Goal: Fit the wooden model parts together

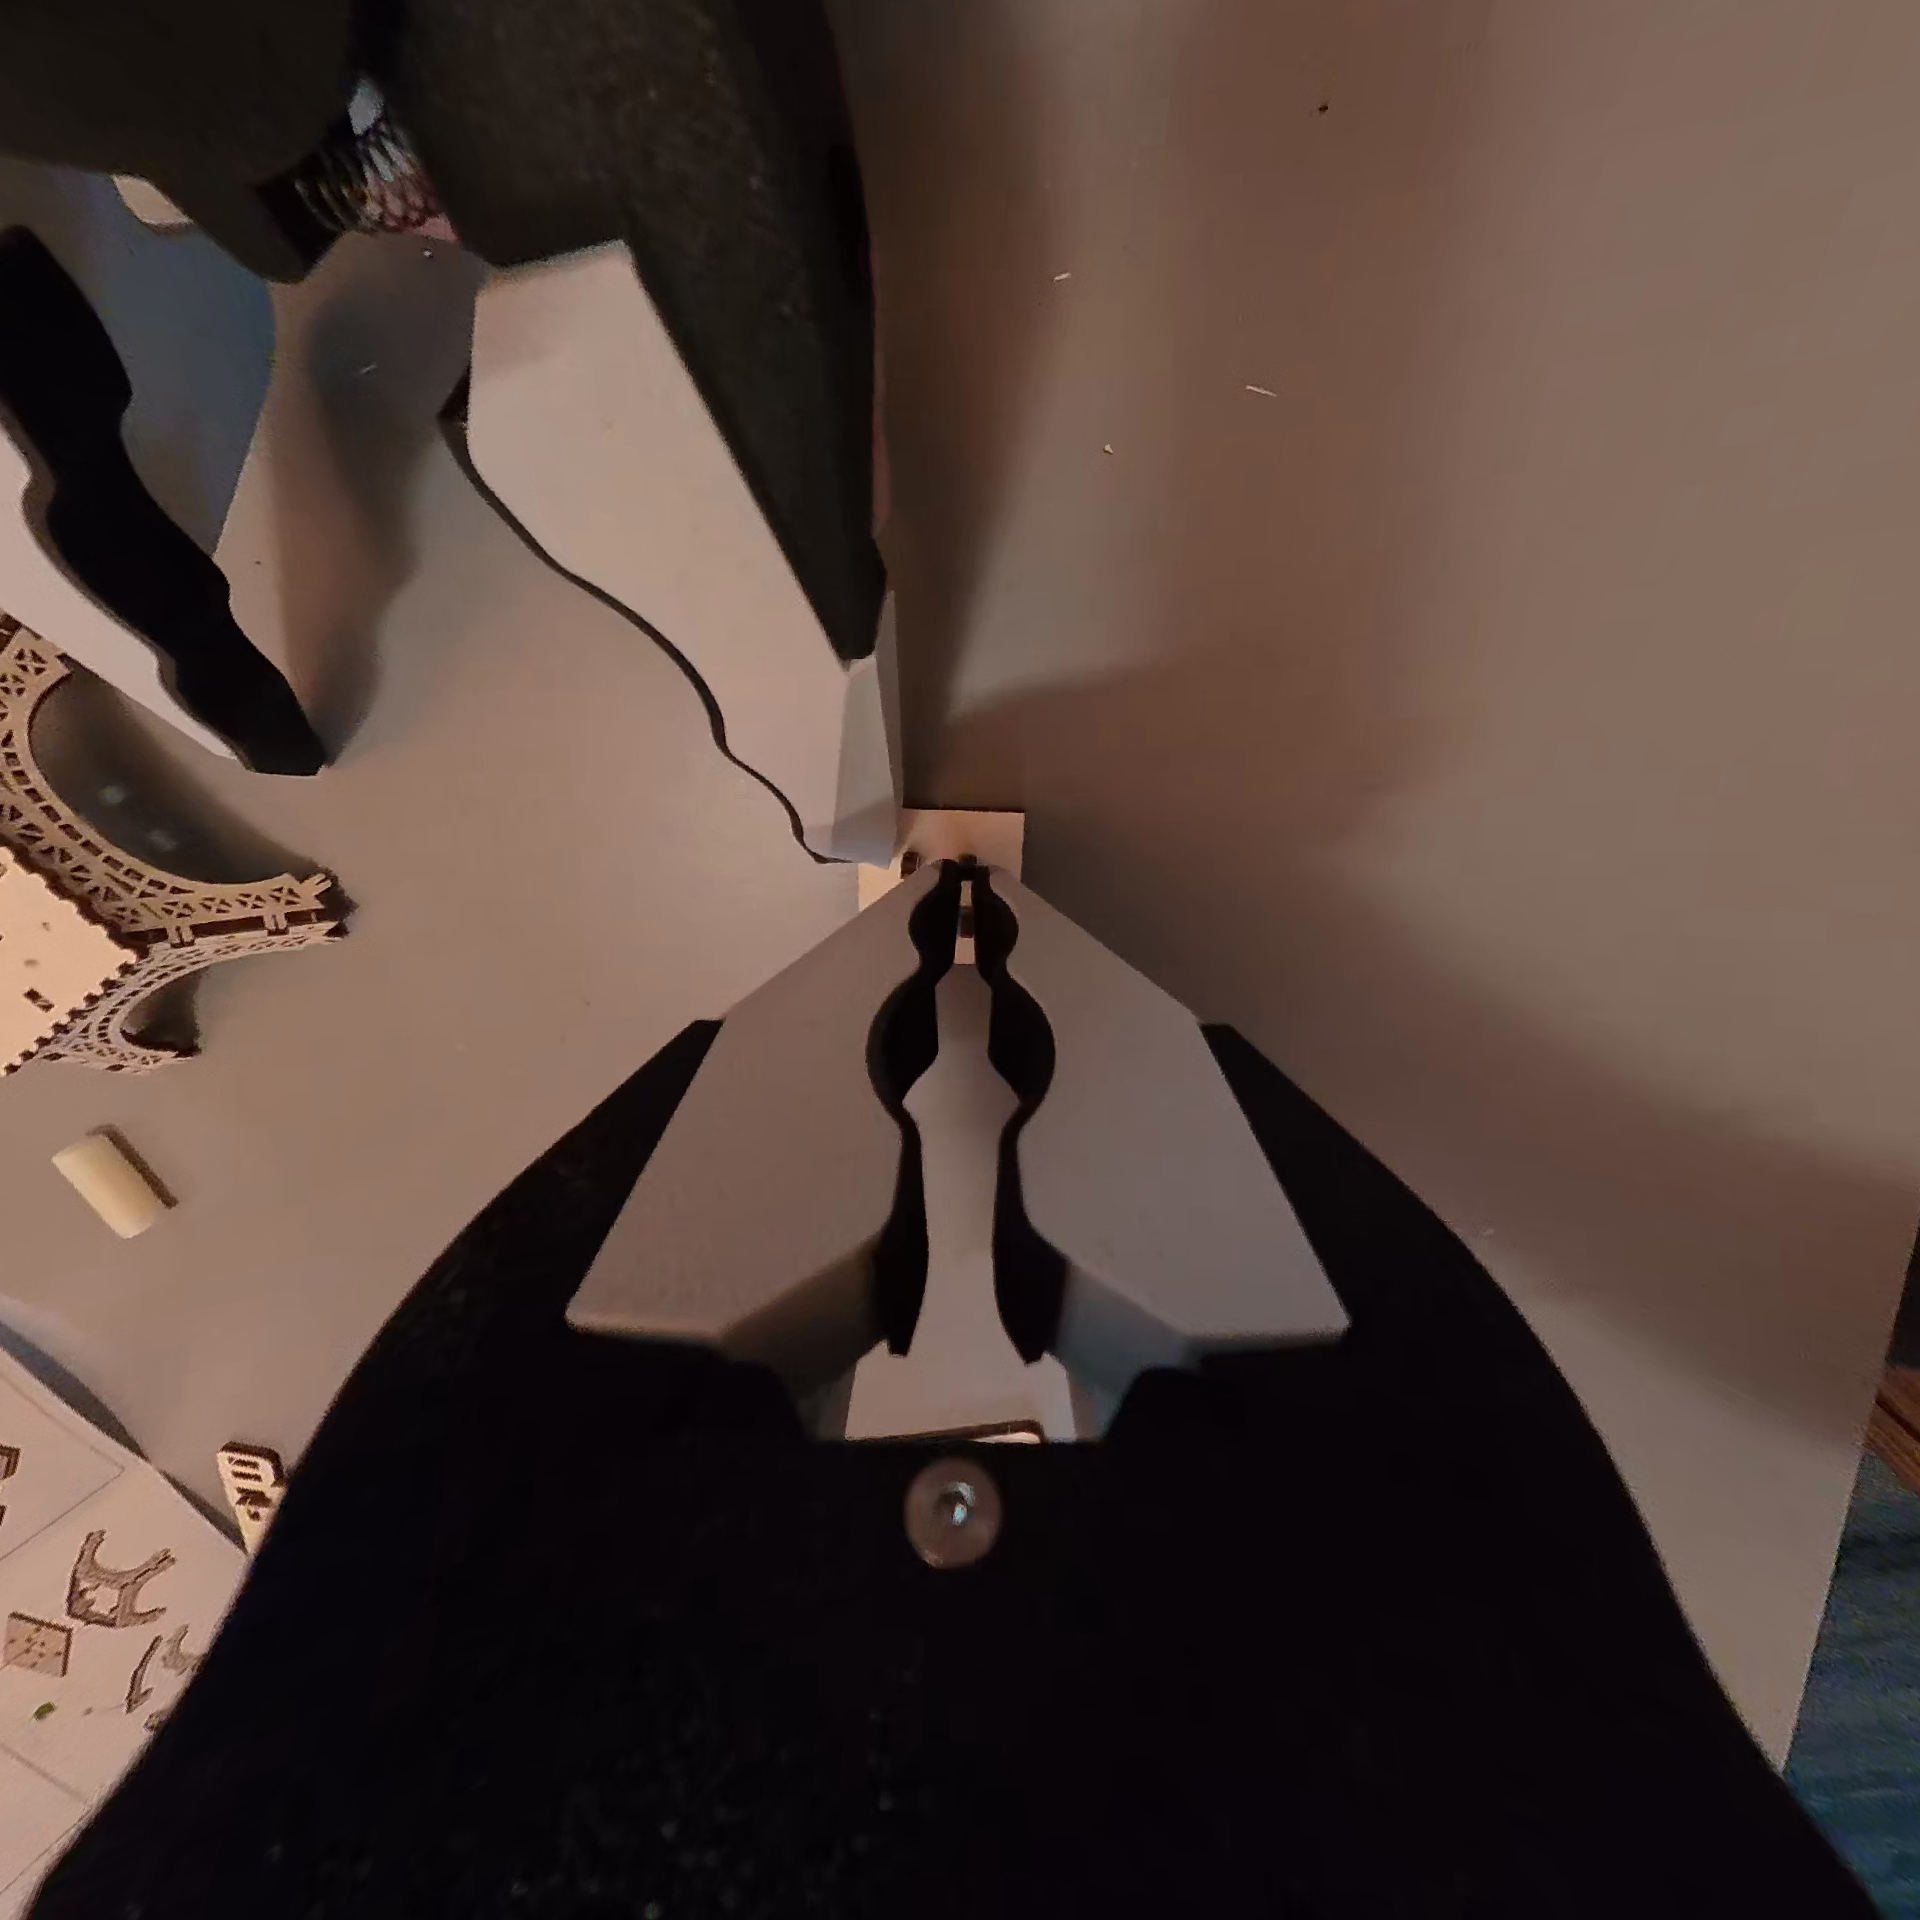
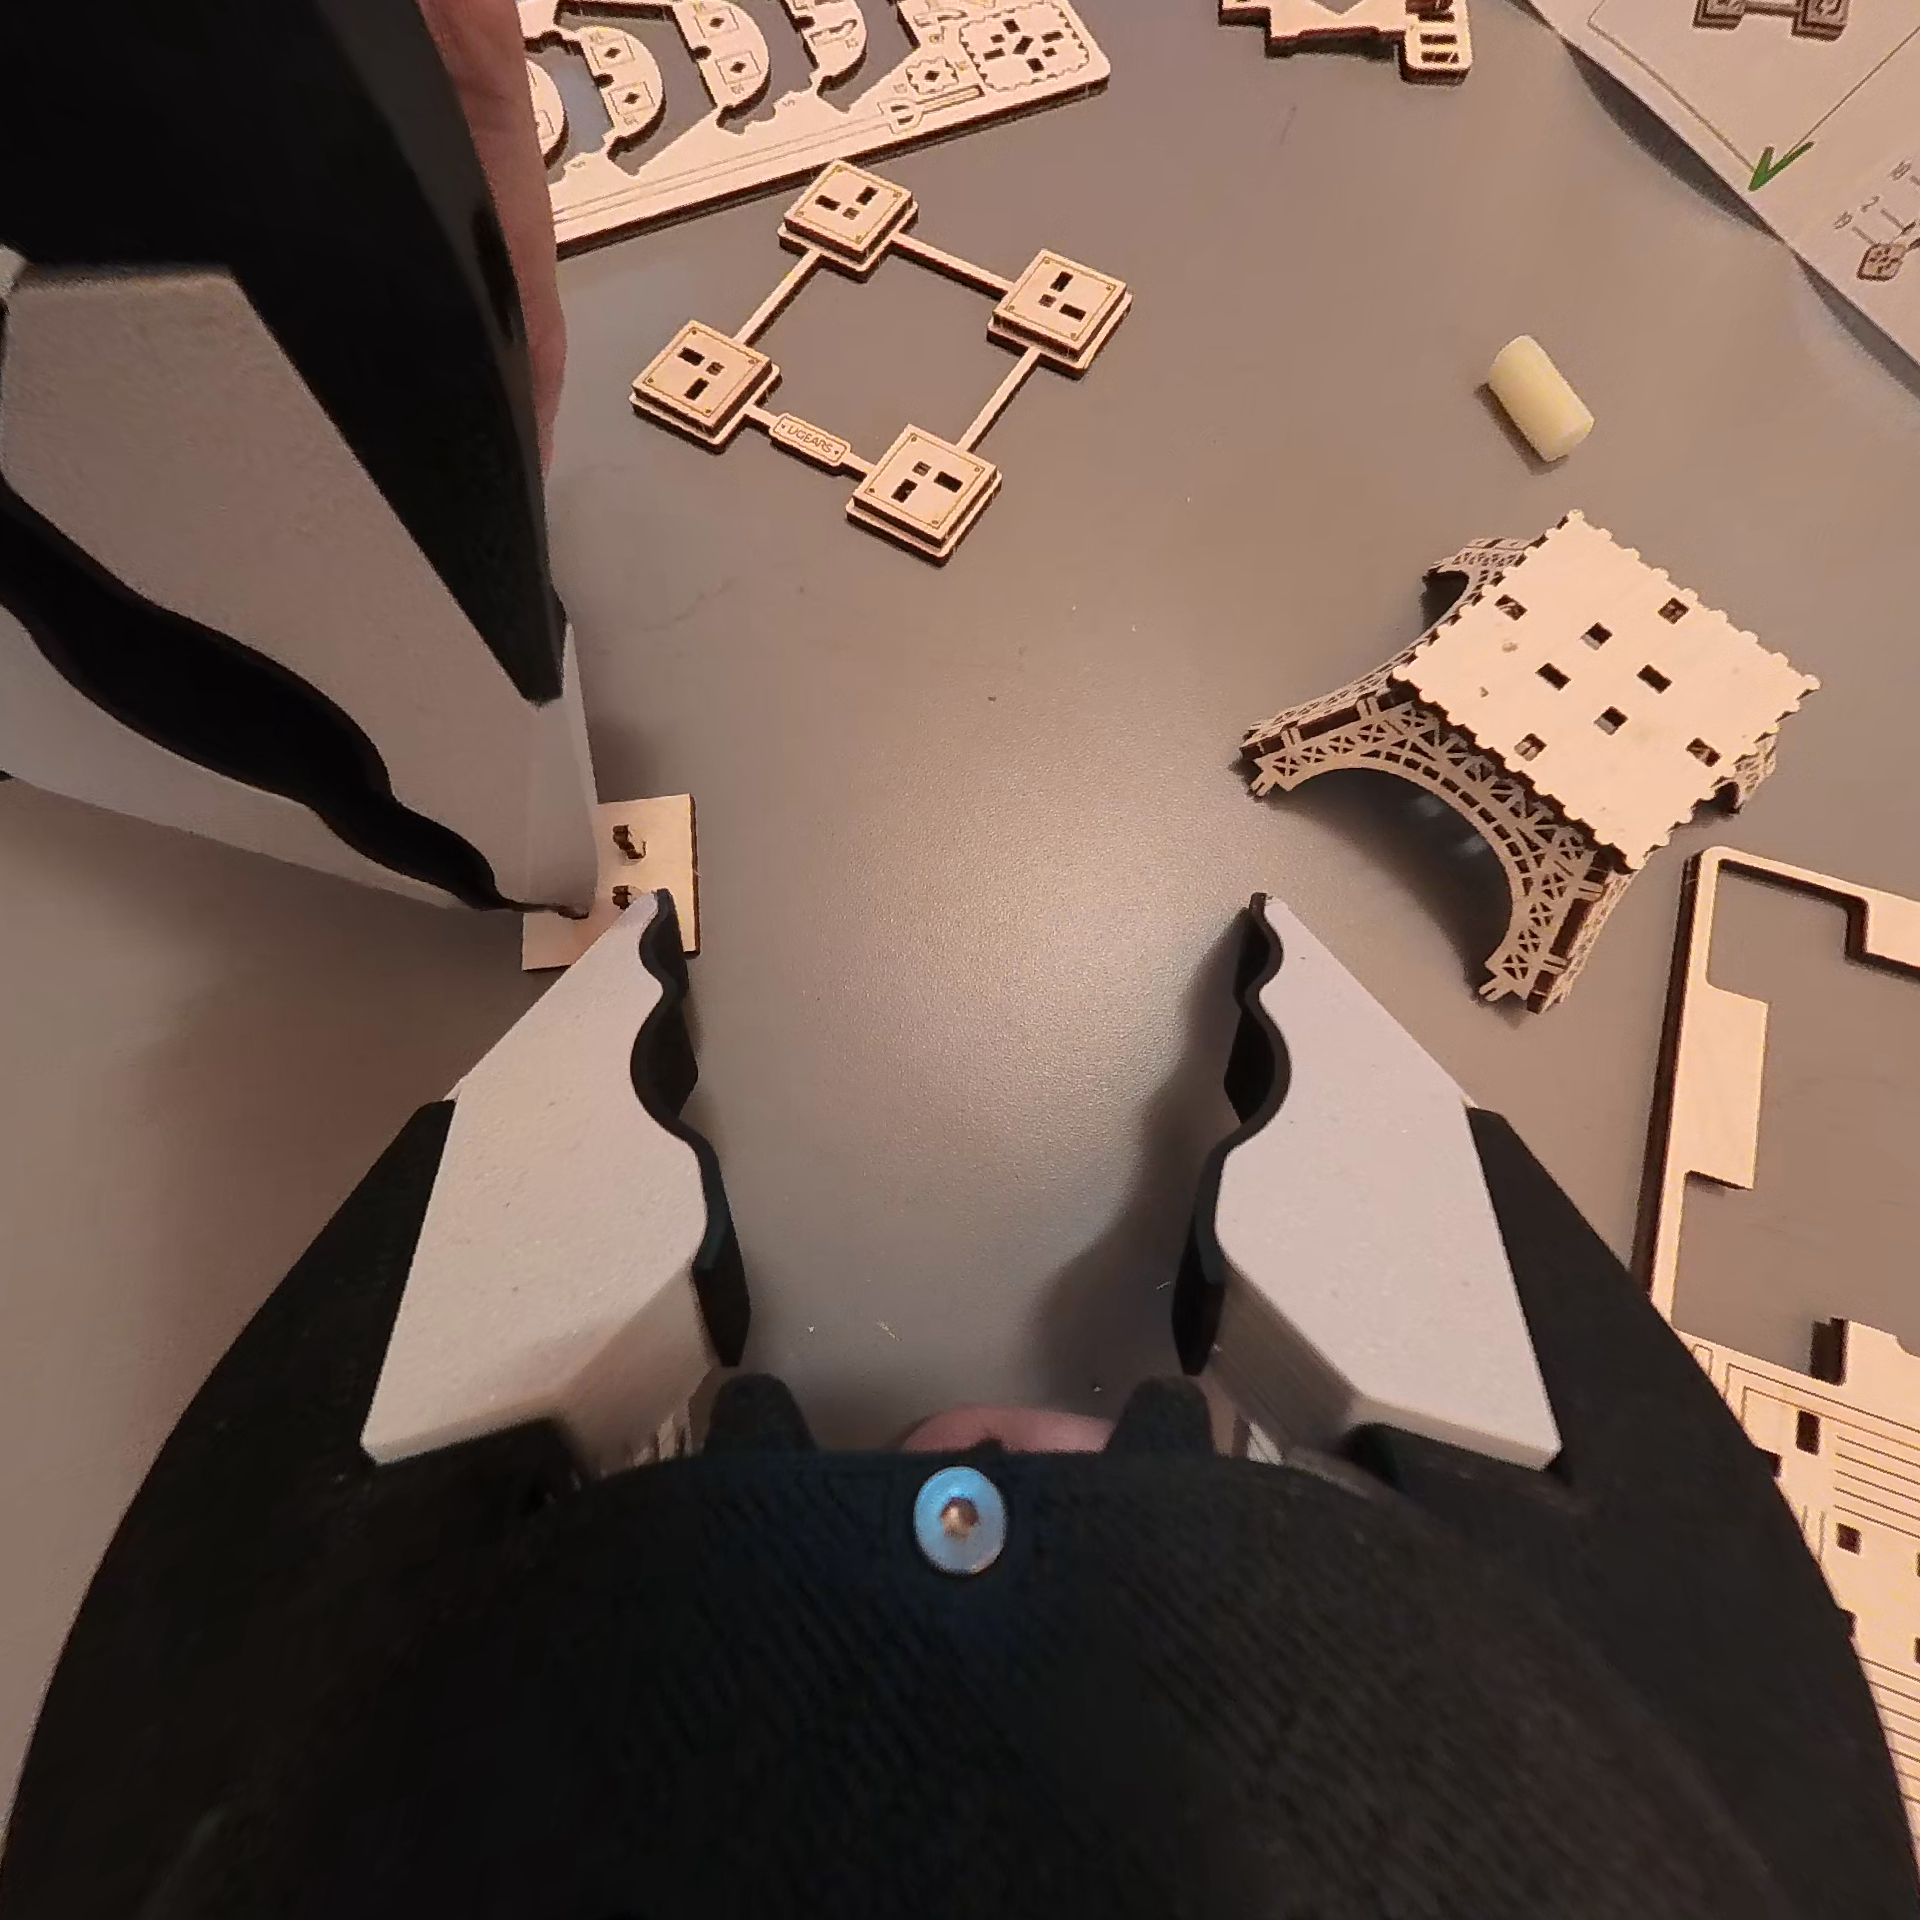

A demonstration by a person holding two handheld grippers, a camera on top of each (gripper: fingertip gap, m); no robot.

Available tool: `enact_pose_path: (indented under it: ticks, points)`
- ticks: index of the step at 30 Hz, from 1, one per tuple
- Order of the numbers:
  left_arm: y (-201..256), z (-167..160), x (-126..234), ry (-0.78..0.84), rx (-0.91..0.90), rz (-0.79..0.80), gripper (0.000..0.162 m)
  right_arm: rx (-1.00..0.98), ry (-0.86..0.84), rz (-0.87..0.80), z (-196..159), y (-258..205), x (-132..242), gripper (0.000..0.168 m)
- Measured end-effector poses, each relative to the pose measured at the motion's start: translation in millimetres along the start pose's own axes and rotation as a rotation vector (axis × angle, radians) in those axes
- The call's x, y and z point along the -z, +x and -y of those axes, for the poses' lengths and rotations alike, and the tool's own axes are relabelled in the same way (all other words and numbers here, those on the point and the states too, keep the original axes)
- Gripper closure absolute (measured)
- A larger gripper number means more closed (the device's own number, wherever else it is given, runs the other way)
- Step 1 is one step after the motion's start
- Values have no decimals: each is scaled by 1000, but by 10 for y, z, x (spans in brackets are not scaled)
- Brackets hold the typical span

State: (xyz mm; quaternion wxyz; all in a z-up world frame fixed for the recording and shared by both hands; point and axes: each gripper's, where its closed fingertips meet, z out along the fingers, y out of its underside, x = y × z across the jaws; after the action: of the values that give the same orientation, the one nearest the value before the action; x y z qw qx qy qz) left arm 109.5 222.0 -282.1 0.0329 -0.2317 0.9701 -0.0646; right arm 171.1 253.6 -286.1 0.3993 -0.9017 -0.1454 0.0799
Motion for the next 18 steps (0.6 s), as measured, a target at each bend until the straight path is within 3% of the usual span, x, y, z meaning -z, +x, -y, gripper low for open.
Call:
enact_pose_path:
  ticks: [1, 18]
  points:
    - [1, 3, -1, 2, 0, 0, 162, 0, 0, 0, 0, 0, 0, 64]
    - [-8, -29, 3, -52, -37, -5, 162, 0, 0, 0, 0, 0, 1, 64]
